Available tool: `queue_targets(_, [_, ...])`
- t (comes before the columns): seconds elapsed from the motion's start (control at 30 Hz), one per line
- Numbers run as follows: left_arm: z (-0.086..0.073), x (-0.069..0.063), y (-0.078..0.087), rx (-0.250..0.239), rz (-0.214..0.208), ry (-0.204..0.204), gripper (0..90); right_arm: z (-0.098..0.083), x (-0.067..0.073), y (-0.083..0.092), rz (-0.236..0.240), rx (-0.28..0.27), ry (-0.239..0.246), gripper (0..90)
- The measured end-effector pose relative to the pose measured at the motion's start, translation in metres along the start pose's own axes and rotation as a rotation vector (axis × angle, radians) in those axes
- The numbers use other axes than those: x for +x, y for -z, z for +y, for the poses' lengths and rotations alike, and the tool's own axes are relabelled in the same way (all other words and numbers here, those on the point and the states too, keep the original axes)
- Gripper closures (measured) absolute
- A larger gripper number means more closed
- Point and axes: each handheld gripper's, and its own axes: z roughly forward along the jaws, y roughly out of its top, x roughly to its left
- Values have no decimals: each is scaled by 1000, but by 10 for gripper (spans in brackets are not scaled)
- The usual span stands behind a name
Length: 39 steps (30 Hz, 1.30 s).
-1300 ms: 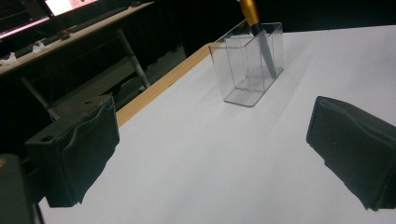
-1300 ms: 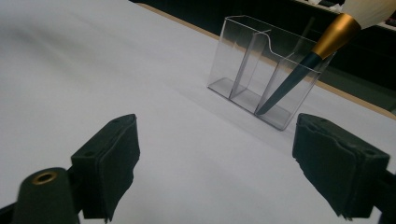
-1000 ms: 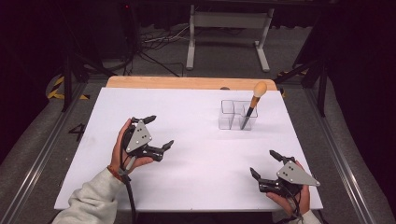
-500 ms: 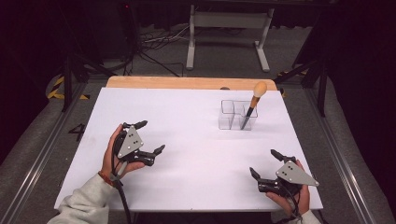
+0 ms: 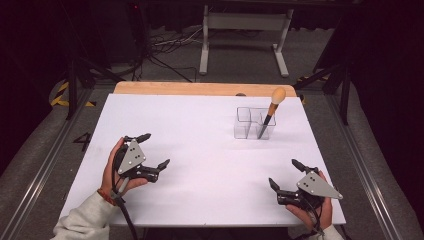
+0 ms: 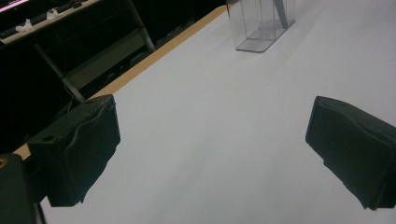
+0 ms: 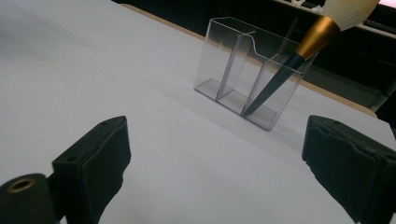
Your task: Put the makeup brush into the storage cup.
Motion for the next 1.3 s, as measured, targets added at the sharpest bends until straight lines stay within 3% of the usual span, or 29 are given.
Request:
queue_targets(0.83, [-29, 3, 29, 40, 28, 36, 37, -2, -7, 0, -22, -3, -7, 85])
queue_targets(1.07, [-39, 3, 39, 45, 44, 71, 37, -2, -8, -2, -17, -6, -7, 84])
queue_targets(1.1, [-45, 4, 43, 44, 47, 95, 38, -2, -8, -3, -17, -2, -7, 84])
queue_targets(1.3, [-54, 2, 52, 39, 54, 130, 39, -1, -9, -5, -16, -6, -10, 83])
